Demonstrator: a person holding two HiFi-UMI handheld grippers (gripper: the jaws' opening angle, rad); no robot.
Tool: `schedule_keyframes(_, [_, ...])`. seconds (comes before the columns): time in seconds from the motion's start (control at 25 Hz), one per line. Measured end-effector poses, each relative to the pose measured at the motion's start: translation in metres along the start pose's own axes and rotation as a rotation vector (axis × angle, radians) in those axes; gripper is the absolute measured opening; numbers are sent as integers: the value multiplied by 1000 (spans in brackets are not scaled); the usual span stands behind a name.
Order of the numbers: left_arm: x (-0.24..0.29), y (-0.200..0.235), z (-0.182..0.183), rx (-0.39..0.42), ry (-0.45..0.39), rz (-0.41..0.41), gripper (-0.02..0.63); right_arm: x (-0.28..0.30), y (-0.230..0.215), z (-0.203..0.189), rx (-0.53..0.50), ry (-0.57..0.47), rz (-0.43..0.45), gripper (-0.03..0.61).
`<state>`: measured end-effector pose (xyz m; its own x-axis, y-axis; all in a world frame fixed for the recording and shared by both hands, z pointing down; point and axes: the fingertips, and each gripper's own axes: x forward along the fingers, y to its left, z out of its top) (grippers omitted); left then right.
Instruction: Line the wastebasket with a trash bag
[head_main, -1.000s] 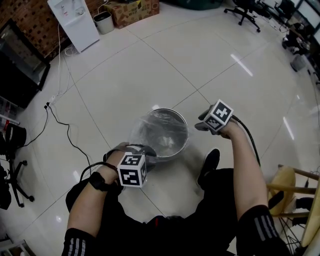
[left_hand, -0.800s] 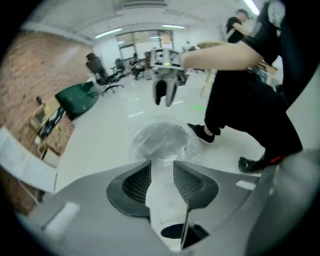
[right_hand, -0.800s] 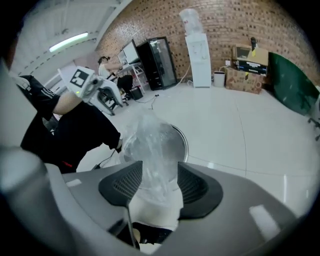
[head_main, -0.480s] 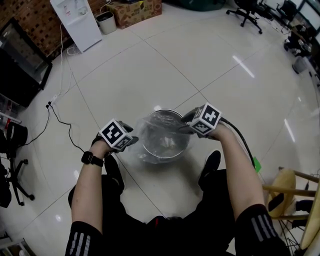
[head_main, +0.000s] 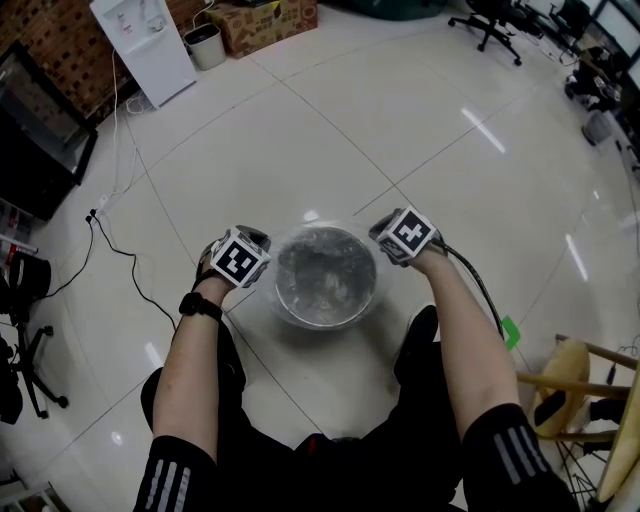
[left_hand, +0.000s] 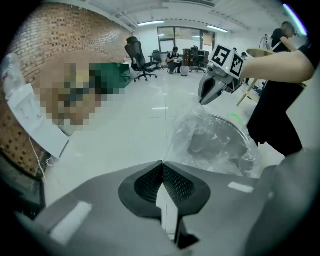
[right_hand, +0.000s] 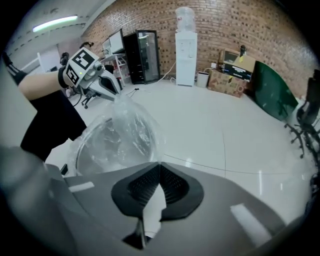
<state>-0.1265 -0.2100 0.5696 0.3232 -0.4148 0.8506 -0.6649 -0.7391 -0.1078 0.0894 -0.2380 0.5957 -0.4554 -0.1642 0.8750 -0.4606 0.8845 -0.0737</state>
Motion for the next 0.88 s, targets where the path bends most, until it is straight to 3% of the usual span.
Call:
schedule_keyframes(0.24, [45, 23, -12, -32, 48, 23, -6, 40, -32, -8, 35, -27, -60, 6])
schedule_keyframes(0.4, [72, 21, -32, -62, 98, -22, -6, 67, -38, -40, 113, 50, -31, 6])
schedule_keyframes(0.52, [85, 9, -36, -90, 95, -97, -5, 79, -36, -51, 120, 74, -4, 6])
schedule_keyframes(0.68, [99, 2, -50, -115, 134, -138, 0, 97, -25, -69, 158, 105, 72, 6])
schedule_keyframes(0.88, [106, -6, -69, -179, 151, -176, 82, 94, -17, -84, 252, 101, 116, 31])
